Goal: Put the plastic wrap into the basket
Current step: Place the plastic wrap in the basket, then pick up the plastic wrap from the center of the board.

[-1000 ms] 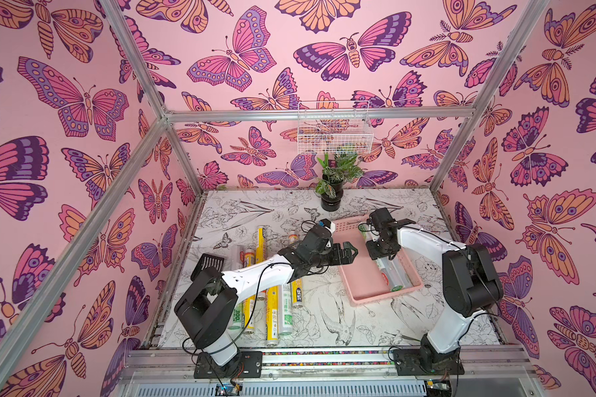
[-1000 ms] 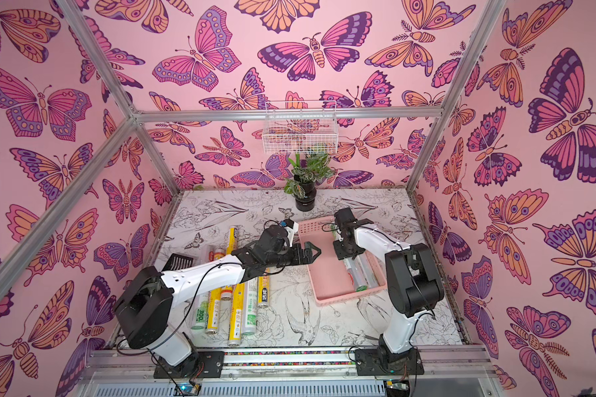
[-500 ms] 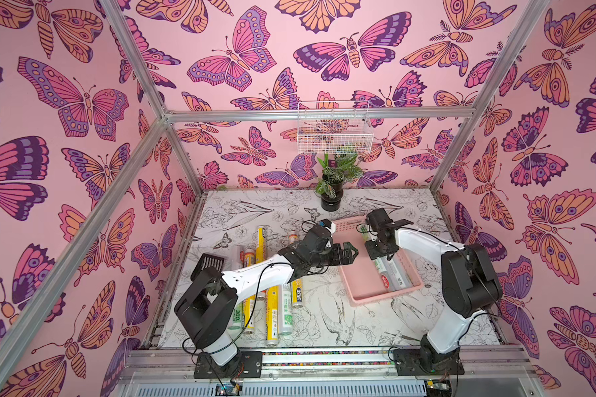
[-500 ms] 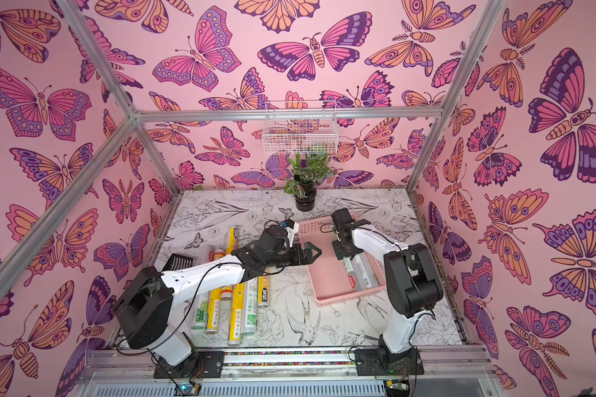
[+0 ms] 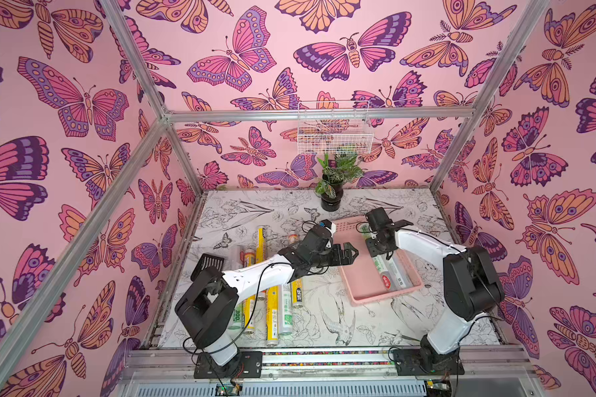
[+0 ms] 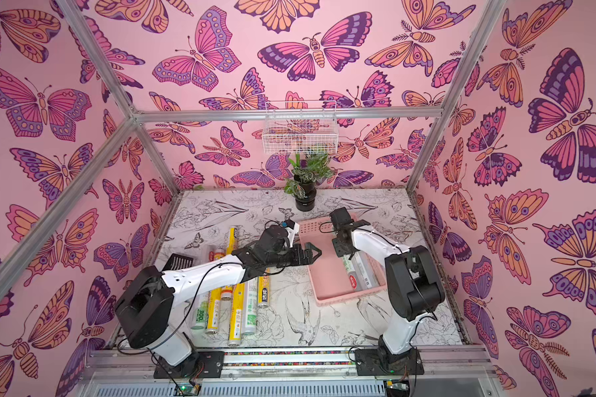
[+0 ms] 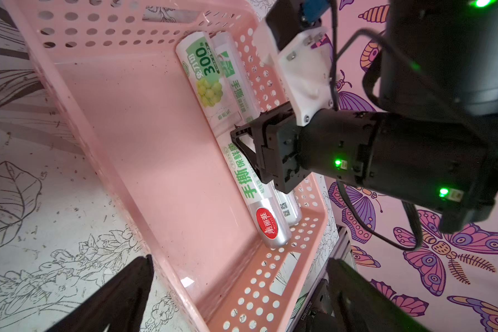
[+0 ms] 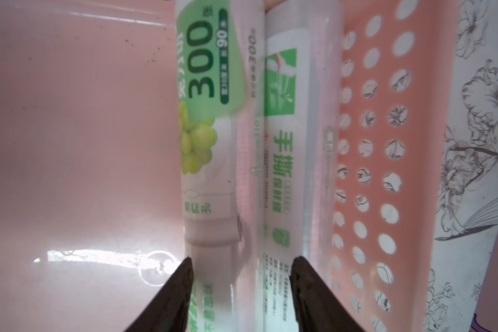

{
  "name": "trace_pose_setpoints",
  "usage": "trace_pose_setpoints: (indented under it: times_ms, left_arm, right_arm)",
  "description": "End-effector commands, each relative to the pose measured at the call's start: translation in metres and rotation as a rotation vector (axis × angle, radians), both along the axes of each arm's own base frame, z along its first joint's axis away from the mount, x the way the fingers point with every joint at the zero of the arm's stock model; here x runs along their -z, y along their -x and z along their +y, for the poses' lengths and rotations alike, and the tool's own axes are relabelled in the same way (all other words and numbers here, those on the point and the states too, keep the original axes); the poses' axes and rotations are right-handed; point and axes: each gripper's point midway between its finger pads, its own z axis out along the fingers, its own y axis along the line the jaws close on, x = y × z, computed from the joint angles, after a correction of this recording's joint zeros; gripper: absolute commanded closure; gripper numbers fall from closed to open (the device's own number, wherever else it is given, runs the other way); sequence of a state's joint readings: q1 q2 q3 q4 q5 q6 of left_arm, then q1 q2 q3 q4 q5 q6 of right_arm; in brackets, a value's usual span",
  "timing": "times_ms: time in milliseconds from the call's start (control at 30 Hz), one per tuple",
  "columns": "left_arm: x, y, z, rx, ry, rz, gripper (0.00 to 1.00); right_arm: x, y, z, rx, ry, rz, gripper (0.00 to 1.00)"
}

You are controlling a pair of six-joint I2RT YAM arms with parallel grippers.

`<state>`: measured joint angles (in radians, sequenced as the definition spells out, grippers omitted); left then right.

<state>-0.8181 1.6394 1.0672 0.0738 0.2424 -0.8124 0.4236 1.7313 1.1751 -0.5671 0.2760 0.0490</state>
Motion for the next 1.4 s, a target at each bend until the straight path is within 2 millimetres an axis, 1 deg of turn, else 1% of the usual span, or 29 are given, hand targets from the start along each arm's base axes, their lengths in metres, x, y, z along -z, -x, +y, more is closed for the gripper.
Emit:
trace_pose_setpoints:
  times_ms: [0, 67, 100, 167, 333, 467, 600, 633, 667, 767, 867, 933, 1000, 1133, 1367]
  left_arm:
    - [0.002, -0.002, 0.010, -0.018, -0.026, -0.013, 0.00]
    - [0.001, -0.004, 0.016, -0.038, -0.034, -0.022, 0.00]
    - [0.000, -0.005, 0.019, -0.049, -0.037, -0.029, 0.00]
    - [0.000, -0.007, 0.028, -0.076, -0.049, -0.042, 0.00]
    - [0.002, -0.011, 0.063, -0.191, -0.095, -0.076, 0.01]
    - [0.003, -0.012, 0.098, -0.284, -0.123, -0.085, 0.03]
    - [0.008, -0.007, 0.136, -0.377, -0.146, -0.087, 0.04]
    - [0.004, -0.005, 0.145, -0.396, -0.140, -0.096, 0.05]
    - [0.005, -0.003, 0.153, -0.410, -0.147, -0.094, 0.05]
    - [0.013, 0.006, 0.178, -0.459, -0.173, -0.081, 0.07]
    - [0.019, 0.015, 0.199, -0.504, -0.188, -0.065, 0.07]
    - [0.020, 0.020, 0.210, -0.533, -0.183, -0.067, 0.07]
    - [0.021, 0.024, 0.218, -0.557, -0.176, -0.075, 0.07]
    - [0.021, 0.026, 0.221, -0.563, -0.175, -0.081, 0.06]
    - [0.025, 0.024, 0.216, -0.545, -0.180, -0.058, 0.05]
  right_arm:
    - [-0.028, 0.001, 0.003, 0.048, -0.086, -0.078, 0.42]
    - [-0.042, 0.004, 0.009, 0.064, -0.161, -0.109, 0.42]
    - [-0.053, 0.006, 0.013, 0.076, -0.212, -0.133, 0.42]
    - [-0.067, 0.010, 0.025, 0.086, -0.327, -0.155, 0.43]
    - [-0.099, 0.027, 0.063, 0.096, -0.659, -0.197, 0.44]
    - [-0.114, 0.041, 0.092, 0.071, -0.790, -0.193, 0.45]
    - [-0.123, 0.054, 0.129, 0.017, -0.836, -0.180, 0.46]
    - [-0.122, 0.057, 0.139, 0.005, -0.839, -0.175, 0.47]
    - [-0.123, 0.060, 0.148, -0.009, -0.842, -0.172, 0.48]
    - [-0.117, 0.070, 0.178, -0.051, -0.849, -0.136, 0.49]
    - [-0.104, 0.078, 0.205, -0.076, -0.824, -0.088, 0.49]
    - [-0.093, 0.082, 0.220, -0.088, -0.798, -0.061, 0.50]
    - [-0.076, 0.085, 0.233, -0.085, -0.763, -0.023, 0.51]
    - [-0.053, 0.085, 0.251, -0.087, -0.721, 0.027, 0.53]
    - [-0.021, 0.086, 0.278, -0.098, -0.680, 0.109, 0.54]
